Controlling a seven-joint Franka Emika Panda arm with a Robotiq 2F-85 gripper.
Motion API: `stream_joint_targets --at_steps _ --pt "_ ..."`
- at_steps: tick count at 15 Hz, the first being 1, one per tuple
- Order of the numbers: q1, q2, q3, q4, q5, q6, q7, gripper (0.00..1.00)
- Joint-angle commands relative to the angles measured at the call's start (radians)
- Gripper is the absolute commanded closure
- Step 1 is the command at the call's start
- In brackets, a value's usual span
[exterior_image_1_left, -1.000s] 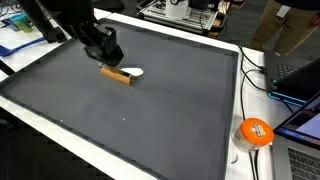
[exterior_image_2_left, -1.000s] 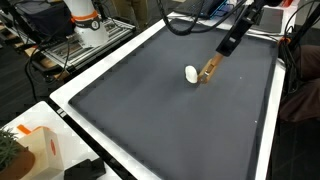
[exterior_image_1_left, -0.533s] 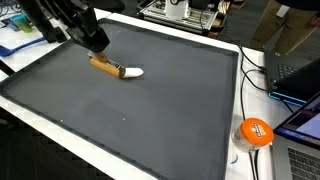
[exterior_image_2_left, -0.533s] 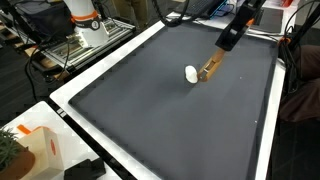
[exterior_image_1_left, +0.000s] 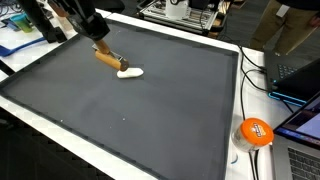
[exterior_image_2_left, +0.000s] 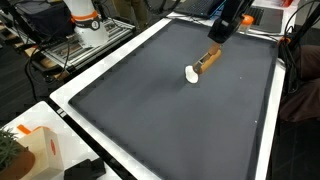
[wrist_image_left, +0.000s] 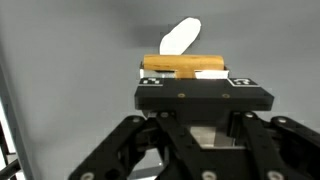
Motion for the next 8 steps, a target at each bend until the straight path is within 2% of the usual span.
stream_joint_targets --at_steps 1,8 --pt "-0.013 -0.147 0.000 -0.242 0.030 0.097 0.034 0.78" --pt "-0.005 -0.291 -0.006 -0.503 0.027 0.223 0.052 0.78"
